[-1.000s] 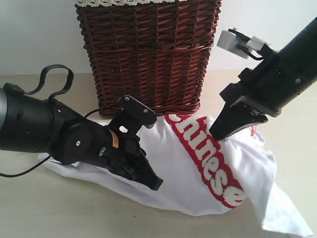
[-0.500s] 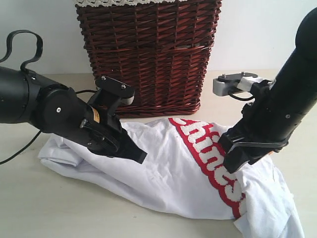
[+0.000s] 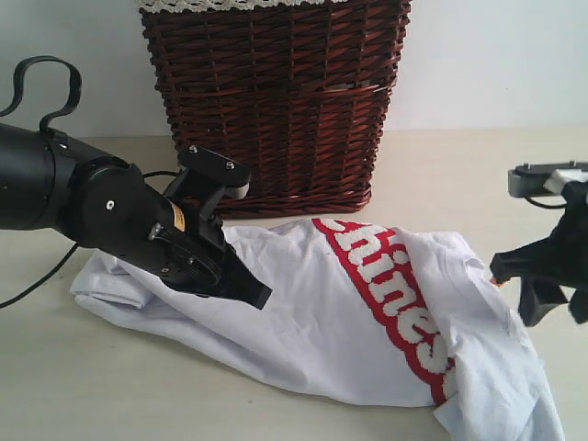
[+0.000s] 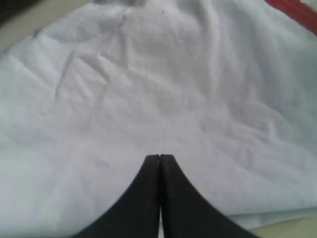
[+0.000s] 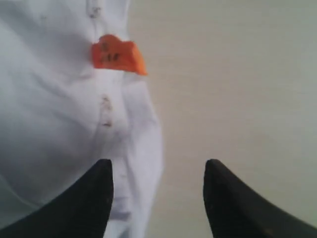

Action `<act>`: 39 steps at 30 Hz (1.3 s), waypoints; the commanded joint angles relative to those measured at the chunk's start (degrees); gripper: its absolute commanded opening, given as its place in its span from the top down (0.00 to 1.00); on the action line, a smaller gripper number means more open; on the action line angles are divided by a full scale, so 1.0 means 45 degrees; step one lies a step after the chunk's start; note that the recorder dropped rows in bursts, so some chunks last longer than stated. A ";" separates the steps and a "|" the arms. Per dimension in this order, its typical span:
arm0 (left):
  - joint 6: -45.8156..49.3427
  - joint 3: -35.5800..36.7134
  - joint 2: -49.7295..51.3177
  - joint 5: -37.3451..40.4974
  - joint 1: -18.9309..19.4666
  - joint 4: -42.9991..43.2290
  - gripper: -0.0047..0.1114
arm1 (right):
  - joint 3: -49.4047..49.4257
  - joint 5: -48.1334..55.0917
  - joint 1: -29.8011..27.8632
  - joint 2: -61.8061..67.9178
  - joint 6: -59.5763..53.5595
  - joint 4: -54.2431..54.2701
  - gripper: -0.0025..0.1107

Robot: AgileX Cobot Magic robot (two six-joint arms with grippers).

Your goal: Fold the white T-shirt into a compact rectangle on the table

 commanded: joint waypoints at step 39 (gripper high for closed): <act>0.1071 -0.0068 -0.0137 -0.0332 0.0025 -0.0038 0.96 | -0.1592 -0.0447 -0.1227 -0.1298 -0.1978 0.0686 0.98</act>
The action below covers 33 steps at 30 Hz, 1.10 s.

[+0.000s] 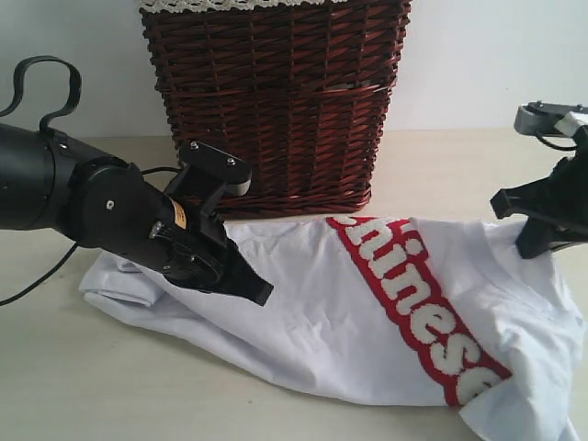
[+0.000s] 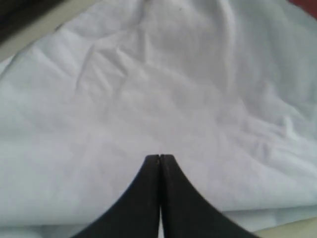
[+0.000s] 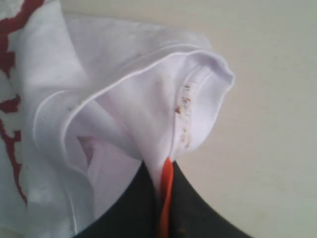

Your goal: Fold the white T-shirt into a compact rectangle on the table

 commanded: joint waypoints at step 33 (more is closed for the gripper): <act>0.4041 -0.0068 0.1243 -0.0608 -0.1374 -0.0152 0.59 | -0.2919 -0.0603 0.1607 -0.6484 -0.0788 0.1678 0.98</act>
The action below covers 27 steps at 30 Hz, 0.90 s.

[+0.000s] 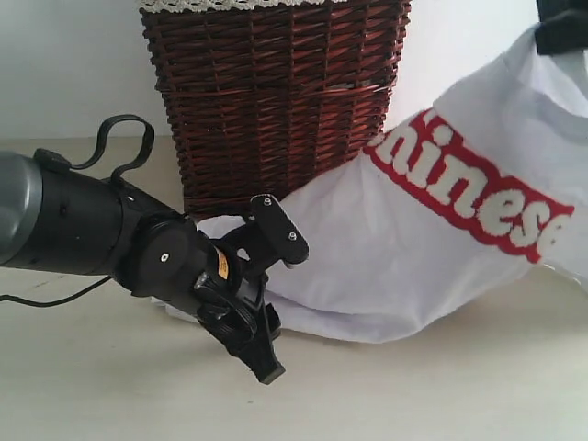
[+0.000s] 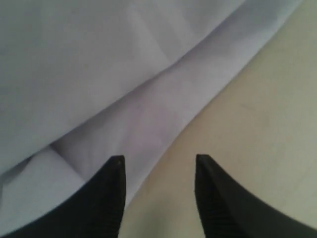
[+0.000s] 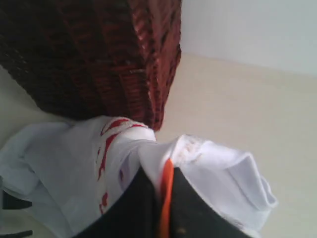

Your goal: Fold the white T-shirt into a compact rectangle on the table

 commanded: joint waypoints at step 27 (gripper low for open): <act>-0.0829 0.1275 -0.4273 0.0320 -0.0384 -0.1075 0.59 | -0.1932 0.2993 0.0277 -0.2462 0.5974 -0.8794 0.98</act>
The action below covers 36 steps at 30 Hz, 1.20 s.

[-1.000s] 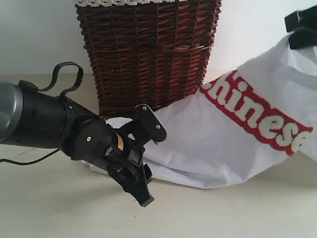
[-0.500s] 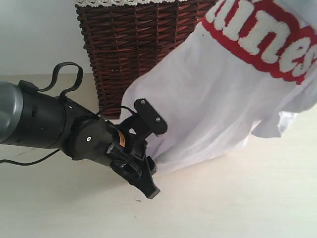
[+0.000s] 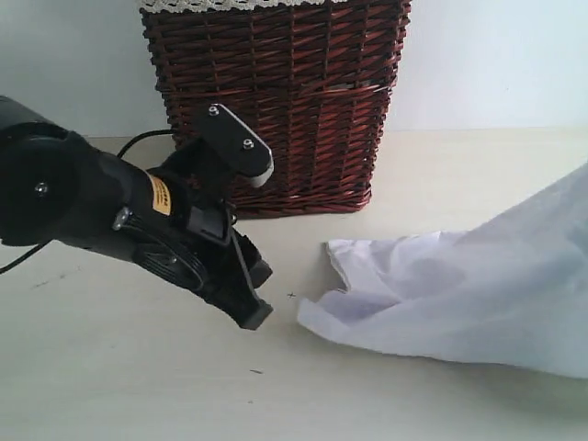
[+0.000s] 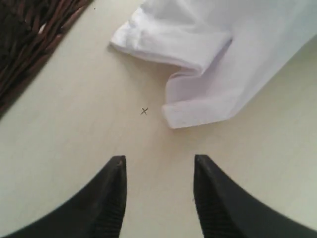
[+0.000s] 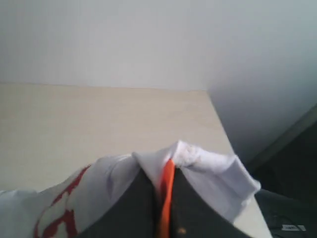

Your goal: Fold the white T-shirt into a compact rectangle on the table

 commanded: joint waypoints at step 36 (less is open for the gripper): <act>1.5046 0.4015 -0.7948 -0.6938 -0.5999 -1.1515 0.58 | 0.0723 0.2549 0.4952 0.0538 -1.2971 1.1835 0.98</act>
